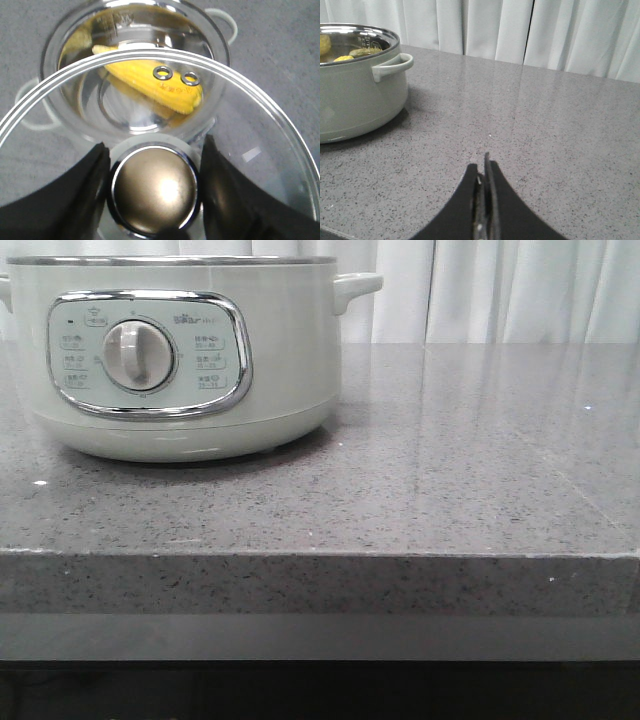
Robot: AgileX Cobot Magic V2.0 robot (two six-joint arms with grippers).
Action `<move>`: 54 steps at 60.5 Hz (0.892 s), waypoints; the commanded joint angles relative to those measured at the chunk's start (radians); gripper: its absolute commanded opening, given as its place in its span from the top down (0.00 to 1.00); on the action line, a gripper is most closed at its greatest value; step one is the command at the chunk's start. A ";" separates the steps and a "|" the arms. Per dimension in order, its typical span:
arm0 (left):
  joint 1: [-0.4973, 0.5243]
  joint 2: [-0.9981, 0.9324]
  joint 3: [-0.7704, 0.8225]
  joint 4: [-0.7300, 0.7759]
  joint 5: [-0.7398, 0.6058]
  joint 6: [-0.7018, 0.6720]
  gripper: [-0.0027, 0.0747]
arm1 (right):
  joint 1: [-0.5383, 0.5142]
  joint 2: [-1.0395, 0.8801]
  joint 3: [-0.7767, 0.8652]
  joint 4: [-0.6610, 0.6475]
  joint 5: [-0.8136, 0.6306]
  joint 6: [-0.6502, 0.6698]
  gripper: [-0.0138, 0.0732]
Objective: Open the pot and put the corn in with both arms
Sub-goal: 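Lower the glass lid back onto the pot with the left gripper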
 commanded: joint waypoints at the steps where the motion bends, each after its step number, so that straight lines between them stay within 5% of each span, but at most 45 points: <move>1: -0.006 0.107 -0.156 -0.013 -0.117 0.004 0.77 | -0.005 0.007 -0.025 0.006 -0.075 -0.008 0.92; 21: -0.003 0.488 -0.500 -0.013 -0.098 0.002 0.77 | -0.005 0.007 -0.025 0.006 -0.075 -0.008 0.92; 54: 0.000 0.557 -0.502 -0.013 -0.135 0.002 0.77 | -0.005 0.007 -0.025 0.006 -0.077 -0.008 0.92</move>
